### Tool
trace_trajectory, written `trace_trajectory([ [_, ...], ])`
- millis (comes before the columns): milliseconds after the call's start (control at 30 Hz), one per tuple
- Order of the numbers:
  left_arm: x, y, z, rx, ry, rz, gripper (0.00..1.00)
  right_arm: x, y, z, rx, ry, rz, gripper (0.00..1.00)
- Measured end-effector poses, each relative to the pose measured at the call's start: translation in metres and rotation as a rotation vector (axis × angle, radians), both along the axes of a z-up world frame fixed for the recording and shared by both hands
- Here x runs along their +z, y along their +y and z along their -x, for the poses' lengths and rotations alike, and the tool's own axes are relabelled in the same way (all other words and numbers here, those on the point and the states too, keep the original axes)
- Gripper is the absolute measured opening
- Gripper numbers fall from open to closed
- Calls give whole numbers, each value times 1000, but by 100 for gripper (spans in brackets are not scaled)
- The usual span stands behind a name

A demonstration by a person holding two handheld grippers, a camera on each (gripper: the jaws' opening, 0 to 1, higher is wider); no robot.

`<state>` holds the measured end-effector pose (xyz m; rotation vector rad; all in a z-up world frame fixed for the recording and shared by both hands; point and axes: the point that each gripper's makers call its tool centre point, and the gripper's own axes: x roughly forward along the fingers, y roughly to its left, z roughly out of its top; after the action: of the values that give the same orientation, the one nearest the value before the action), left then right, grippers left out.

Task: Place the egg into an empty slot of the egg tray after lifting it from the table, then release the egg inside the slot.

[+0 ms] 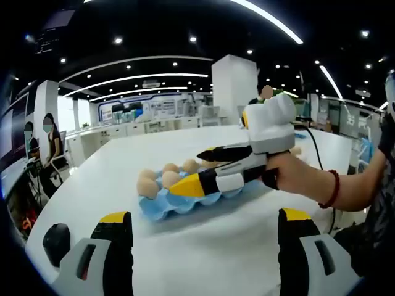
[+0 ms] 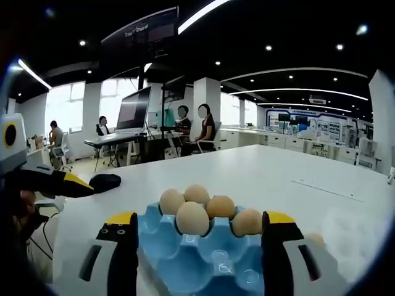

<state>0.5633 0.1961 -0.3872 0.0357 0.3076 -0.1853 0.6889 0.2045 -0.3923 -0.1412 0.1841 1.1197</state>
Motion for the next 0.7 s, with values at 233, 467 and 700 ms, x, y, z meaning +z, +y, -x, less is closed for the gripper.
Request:
trace_trajectory([
  [233, 3, -2, -1, -5, -16, 9, 100, -2, -10, -2, -9, 13, 19, 90],
  [467, 3, -3, -2, -5, -12, 4, 100, 2, -25, -6, -36, 22, 29, 91],
  [700, 4, -7, -3, -14, -20, 7, 100, -1, -41, -11, -64, 31, 54, 90],
])
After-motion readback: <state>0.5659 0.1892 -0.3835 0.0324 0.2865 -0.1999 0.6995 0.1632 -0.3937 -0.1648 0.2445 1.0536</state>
